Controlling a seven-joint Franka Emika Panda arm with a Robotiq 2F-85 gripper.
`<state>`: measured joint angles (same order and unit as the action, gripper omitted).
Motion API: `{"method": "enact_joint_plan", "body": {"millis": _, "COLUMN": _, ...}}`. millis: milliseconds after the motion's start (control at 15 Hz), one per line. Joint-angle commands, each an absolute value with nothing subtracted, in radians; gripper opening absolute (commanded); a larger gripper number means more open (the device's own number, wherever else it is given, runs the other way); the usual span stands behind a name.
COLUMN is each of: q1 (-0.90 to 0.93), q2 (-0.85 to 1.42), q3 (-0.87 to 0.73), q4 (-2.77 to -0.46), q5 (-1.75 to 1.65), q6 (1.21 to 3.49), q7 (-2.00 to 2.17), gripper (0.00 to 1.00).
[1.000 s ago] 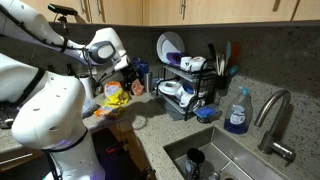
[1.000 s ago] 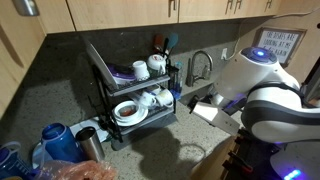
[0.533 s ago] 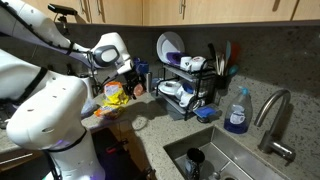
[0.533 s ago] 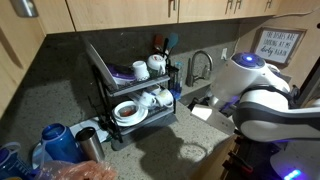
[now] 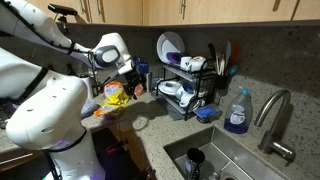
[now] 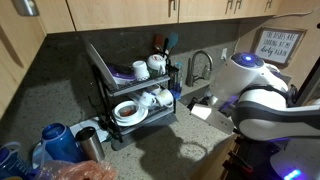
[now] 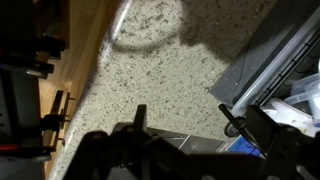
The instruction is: Remove the white mug from the bottom shelf of the dish rack and place it on the countertop
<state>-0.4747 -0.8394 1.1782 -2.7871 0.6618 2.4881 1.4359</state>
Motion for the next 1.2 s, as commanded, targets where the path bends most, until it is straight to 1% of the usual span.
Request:
{"method": "enact_joint_plan", "body": {"millis": 0, "q1": -0.611, "q2": -0.773, "q3": 1.247, "q4": -2.788, "q5": 0.683, "q6": 2.675, "q7": 1.335, "gripper": 1.0}}
{"method": "enact_joint_plan", "body": {"millis": 267, "q1": -0.796, "q2": -0.595, "q3": 1.328, "q4": -2.793, "q5": 0.771, "q6": 2.994, "q7": 1.106, "gripper": 1.0}}
{"method": "enact_joint_plan", "body": {"millis": 467, "q1": -0.893, "q2": -0.424, "q3": 1.377, "q4": -2.784, "q5": 0.844, "q6": 3.207, "q7": 0.935, "gripper": 1.0}}
{"method": "enact_joint_plan", "body": {"millis": 800, "q1": -0.914, "q2": -0.14, "q3": 1.349, "q4": -2.778, "q5": 0.75, "q6": 3.423, "q7": 0.806, "gripper": 1.0}}
{"method": "enact_joint_plan", "body": {"millis": 1000, "q1": -1.02, "q2": 0.015, "q3": 1.39, "q4": -2.788, "q5": 0.655, "q6": 3.553, "q7": 0.777, "gripper": 1.0}}
{"method": "enact_joint_plan", "body": {"millis": 1067, "q1": -0.997, "q2": -0.052, "q3": 1.344, "q4": -2.763, "q5": 0.588, "q6": 3.465, "q7": 0.856, "gripper": 1.0}}
{"method": "enact_joint_plan", "body": {"millis": 1133, "q1": -1.02, "q2": -0.016, "q3": 1.339, "q4": -2.763, "q5": 0.553, "q6": 3.469, "q7": 0.846, "gripper": 1.0}}
